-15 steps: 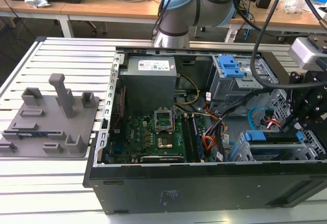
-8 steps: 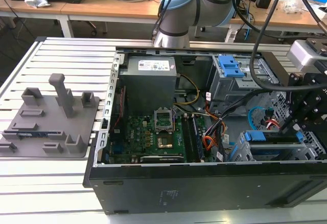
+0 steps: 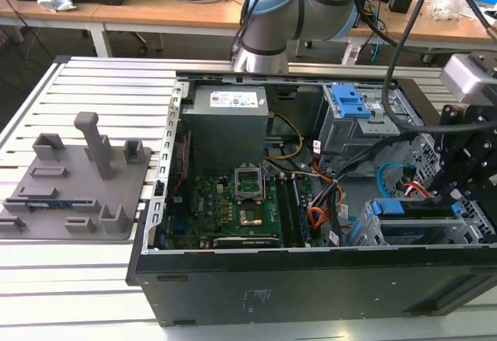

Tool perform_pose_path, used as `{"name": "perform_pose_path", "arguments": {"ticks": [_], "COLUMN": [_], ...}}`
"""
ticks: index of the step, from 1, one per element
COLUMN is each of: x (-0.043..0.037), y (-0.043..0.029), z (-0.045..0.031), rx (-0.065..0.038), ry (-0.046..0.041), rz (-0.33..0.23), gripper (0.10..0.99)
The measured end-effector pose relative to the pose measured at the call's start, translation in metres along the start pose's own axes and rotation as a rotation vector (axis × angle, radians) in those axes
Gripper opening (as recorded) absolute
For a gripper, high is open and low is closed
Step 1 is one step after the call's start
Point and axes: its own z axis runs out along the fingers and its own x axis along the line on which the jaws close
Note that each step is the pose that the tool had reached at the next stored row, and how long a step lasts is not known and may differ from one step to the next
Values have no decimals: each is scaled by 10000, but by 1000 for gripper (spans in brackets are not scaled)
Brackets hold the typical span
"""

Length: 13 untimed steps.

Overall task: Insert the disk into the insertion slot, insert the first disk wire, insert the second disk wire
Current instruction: 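Insert the first disk wire, then insert the second disk wire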

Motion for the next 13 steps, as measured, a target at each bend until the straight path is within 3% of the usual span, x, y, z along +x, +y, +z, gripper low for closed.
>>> {"name": "perform_pose_path", "arguments": {"ticks": [1, 2, 3, 4, 13], "x": [1, 1, 0, -1, -1], "y": [5, 8, 11, 12, 12], "z": [-51, -92, -126, -145, -147], "rx": [1, 3, 5, 5, 7], "ry": [-3, -2, 0, -4, -2], "rz": [0, 0, -1, 0, 0], "gripper": [294, 416, 416, 482, 482]}}
